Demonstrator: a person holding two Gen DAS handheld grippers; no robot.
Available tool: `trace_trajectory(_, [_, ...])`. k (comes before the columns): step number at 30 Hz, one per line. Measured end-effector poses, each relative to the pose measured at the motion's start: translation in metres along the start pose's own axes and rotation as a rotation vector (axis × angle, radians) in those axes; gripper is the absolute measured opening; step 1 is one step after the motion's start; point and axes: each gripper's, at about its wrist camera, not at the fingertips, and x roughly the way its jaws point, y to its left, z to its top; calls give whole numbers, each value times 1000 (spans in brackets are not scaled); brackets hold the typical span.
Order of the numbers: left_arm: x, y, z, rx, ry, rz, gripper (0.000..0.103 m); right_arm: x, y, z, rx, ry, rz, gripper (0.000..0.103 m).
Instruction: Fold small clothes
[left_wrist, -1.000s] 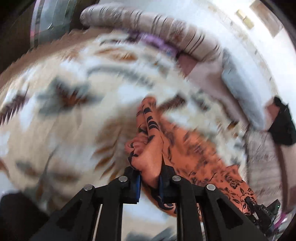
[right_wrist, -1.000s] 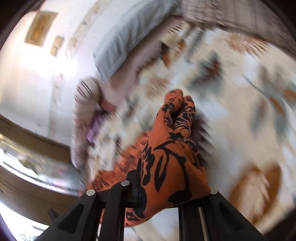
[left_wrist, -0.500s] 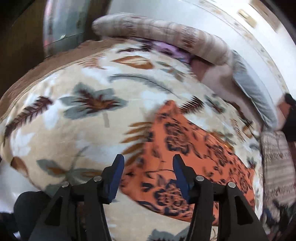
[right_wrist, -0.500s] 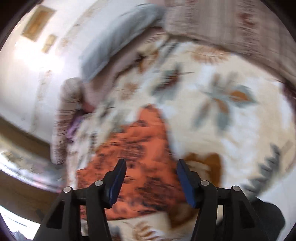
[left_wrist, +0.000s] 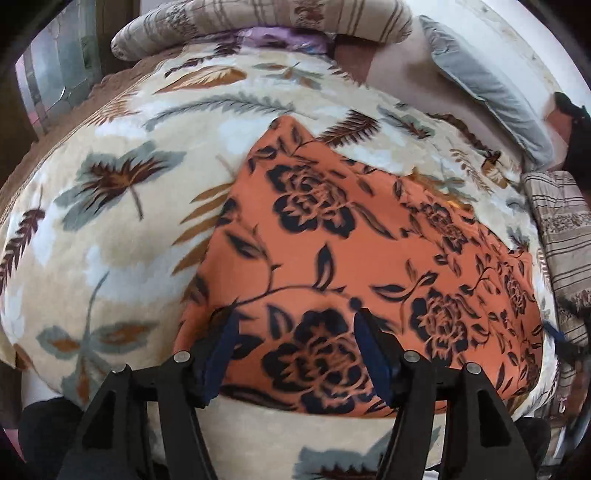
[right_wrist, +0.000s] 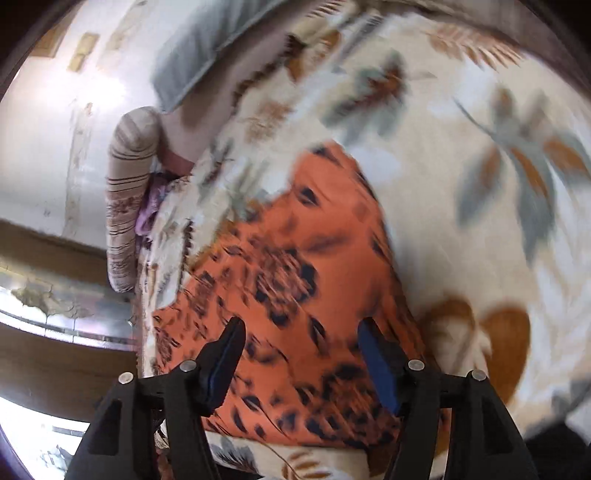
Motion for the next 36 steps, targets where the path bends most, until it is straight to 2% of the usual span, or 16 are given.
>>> trace_trajectory(2, [15, -1, -2, 12, 47, 18, 66, 16, 2, 27, 16, 21, 52, 67])
trace_trajectory(5, [20, -3, -8, 44, 35, 35, 66, 50, -4, 68, 57, 24, 63, 67])
trace_trajectory(8, [21, -3, -7, 62, 37, 33, 66, 69, -35, 95, 163, -24, -12, 67])
trace_trajectory(10, [20, -3, -6, 65, 43, 27, 67, 71, -39, 97, 192, -51, 2, 67])
trace_trajectory(13, [23, -5, -8, 66, 41, 18, 69, 55, -11, 85, 66, -91, -23, 67])
trace_trajectory(15, [23, -7, -8, 73, 38, 27, 70, 46, 12, 68, -20, -95, -4, 67])
trace_trajectory(18, [19, -9, -7, 84, 43, 31, 70, 42, 34, 33, -95, -31, 35, 67])
trace_trajectory(22, [-8, 6, -7, 3, -6, -36, 70, 35, 48, -15, -183, 30, 50, 67])
trace_trajectory(25, [-19, 24, -15, -22, -39, -34, 70, 34, 44, -43, -207, 57, 57, 67])
trace_trajectory(26, [-12, 29, -19, -11, -18, 14, 70, 38, 37, -49, -211, 66, 46, 67])
trace_trajectory(28, [11, 36, -22, -1, 92, 138, 71, 50, 5, -57, -129, 102, -52, 67])
trace_trajectory(29, [14, 44, -24, -40, 113, 112, 71, 49, -3, -58, -98, 94, -18, 67])
trace_trajectory(31, [0, 50, -22, -101, 69, 74, 70, 36, -5, -58, -73, 63, 4, 67])
trace_trajectory(34, [-18, 41, -12, -65, -3, 82, 70, 21, 5, -60, -116, 22, -5, 67])
trace_trajectory(36, [-21, 32, -4, -41, -22, 76, 70, 21, 9, -62, -136, 37, 14, 69])
